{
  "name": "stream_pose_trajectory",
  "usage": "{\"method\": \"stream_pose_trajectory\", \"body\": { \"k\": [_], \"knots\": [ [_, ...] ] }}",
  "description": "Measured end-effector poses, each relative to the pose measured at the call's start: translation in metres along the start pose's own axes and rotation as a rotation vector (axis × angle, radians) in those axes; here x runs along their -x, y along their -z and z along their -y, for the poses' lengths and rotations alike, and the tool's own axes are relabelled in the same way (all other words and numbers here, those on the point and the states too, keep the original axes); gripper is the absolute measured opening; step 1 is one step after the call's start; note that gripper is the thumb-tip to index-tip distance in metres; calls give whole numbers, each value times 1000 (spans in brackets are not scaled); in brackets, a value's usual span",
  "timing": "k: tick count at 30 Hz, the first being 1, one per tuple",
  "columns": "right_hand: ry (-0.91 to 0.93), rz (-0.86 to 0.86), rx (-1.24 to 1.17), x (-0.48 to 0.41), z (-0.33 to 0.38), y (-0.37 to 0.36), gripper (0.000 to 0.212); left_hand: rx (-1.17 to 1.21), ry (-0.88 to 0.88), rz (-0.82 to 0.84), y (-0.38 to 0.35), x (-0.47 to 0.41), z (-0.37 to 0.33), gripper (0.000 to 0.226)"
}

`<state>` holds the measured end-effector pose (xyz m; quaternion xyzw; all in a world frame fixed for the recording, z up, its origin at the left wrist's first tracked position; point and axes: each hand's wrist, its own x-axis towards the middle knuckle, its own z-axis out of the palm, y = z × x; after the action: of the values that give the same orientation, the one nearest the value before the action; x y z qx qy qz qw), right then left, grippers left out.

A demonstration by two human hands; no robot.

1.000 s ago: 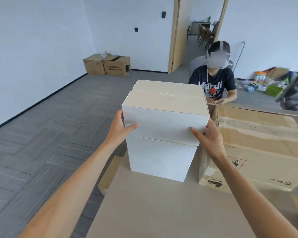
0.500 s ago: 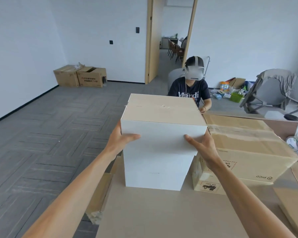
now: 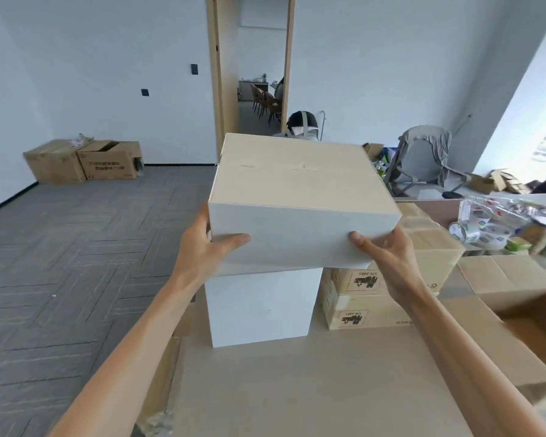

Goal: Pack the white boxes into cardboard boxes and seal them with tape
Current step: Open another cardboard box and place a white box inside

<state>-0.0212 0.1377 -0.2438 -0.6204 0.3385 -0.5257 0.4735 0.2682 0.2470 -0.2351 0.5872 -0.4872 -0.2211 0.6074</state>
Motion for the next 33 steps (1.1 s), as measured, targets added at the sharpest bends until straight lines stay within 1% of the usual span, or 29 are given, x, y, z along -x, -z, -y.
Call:
{"method": "stream_pose_trajectory", "body": {
  "k": [3,6,9,12,19,21,25,29,33],
  "knots": [
    [40,-63,15,20,12,31,63,25,-50,53,-23,8,-16,68],
    [74,-147,13,42,27,71,61,37,-78,126,-62,18,-32,72],
    [92,-197,9,66,37,125,73,39,-101,182,-113,28,-49,71],
    [88,-275,52,91,44,193,70,57,-139,266,-181,42,-67,70],
    [56,-473,161,151,58,385,74,137,-207,448,-377,101,-108,73],
    [43,-520,168,167,54,430,71,141,-190,505,-426,114,-110,69],
    [-6,-556,168,186,43,501,64,109,-116,542,-502,133,-107,64],
    [-63,-574,144,189,25,552,72,95,-38,585,-561,139,-102,67],
    [-109,-613,173,174,6,596,73,88,-37,616,-620,131,-85,62]
  ]
}}
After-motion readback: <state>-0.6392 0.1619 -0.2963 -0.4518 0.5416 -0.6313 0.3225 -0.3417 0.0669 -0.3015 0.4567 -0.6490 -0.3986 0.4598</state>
